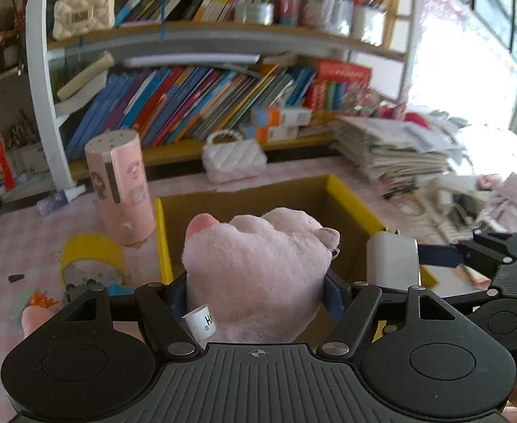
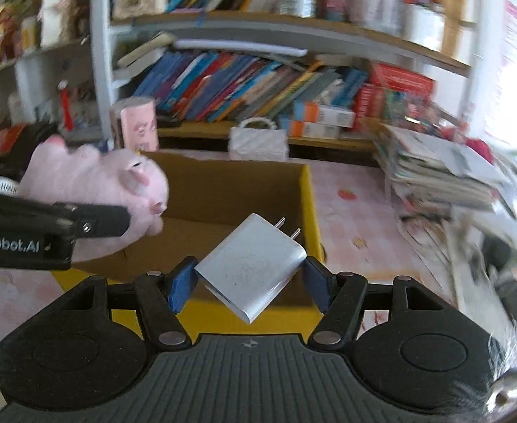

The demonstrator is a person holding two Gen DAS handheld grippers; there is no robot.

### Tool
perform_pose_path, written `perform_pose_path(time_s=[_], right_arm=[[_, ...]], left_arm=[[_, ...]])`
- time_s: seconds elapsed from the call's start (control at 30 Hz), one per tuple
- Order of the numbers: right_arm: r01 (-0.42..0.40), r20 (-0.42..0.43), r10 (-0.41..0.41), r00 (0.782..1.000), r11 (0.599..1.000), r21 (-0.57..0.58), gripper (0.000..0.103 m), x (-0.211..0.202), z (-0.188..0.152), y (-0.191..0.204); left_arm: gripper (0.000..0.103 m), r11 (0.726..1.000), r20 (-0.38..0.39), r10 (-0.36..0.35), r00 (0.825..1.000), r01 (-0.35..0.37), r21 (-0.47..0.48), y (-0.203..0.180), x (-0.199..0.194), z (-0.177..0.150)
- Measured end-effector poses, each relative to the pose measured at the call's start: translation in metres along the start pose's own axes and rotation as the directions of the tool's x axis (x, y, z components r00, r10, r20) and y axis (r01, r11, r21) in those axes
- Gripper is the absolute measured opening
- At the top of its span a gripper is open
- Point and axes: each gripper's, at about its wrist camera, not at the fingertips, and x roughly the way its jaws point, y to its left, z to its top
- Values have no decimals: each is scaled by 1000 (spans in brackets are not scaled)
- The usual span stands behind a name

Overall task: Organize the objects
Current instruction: 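Carry pig in left tool and charger in right tool over the yellow box, then lower both tools into the yellow box and open them, releasing pig and charger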

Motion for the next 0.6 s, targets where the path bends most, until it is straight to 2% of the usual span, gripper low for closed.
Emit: perform_pose_path(time_s=[0.23,0.33,0.4,0.6], right_arm=[[-124,-107,104,989,972,-202,63,60,12,6],[-208,-151,179,972,955,-210,63,74,17,2],[-237,-173,201,964,946,-223,63,80,22,3],[-268,-206,222,953,935,-234,63,91,29,-4]], left_arm=[[72,998,-98,58,993,-61,-32,7,44,2],[72,997,-133,70,989,-75,-32,8,57,-1],[72,997,-143,63,988,-69,-41,9,62,0],[73,996,-134,68,989,-76,-54,8,69,4]])
